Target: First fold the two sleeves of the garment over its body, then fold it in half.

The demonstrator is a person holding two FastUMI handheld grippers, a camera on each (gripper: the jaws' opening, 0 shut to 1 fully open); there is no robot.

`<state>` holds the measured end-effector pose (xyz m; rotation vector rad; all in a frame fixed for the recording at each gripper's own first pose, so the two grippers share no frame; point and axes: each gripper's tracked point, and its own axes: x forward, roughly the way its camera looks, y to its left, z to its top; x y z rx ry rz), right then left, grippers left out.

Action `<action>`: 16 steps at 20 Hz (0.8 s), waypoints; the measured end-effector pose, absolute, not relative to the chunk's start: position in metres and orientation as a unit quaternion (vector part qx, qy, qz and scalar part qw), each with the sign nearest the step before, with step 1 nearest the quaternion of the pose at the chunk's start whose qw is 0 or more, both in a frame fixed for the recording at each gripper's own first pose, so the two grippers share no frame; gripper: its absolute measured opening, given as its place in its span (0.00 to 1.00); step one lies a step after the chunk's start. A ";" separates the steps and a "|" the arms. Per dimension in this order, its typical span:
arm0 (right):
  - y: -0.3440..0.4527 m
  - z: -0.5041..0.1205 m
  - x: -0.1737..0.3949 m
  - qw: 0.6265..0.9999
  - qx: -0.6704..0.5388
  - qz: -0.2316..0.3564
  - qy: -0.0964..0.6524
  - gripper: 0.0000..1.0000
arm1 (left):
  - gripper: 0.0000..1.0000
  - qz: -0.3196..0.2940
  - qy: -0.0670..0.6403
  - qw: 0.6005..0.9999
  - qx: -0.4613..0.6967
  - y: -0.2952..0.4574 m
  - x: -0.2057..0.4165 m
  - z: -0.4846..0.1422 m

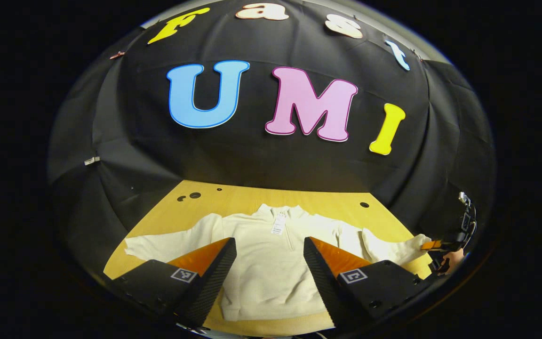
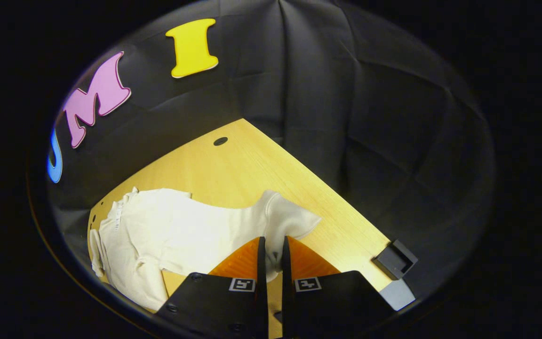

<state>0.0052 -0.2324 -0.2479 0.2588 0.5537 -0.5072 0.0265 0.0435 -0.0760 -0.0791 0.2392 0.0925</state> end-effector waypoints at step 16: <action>0.070 -0.217 0.128 0.958 0.135 -0.079 0.242 0.16 | 0.94 0.045 0.114 0.991 -0.059 0.180 0.014 -0.087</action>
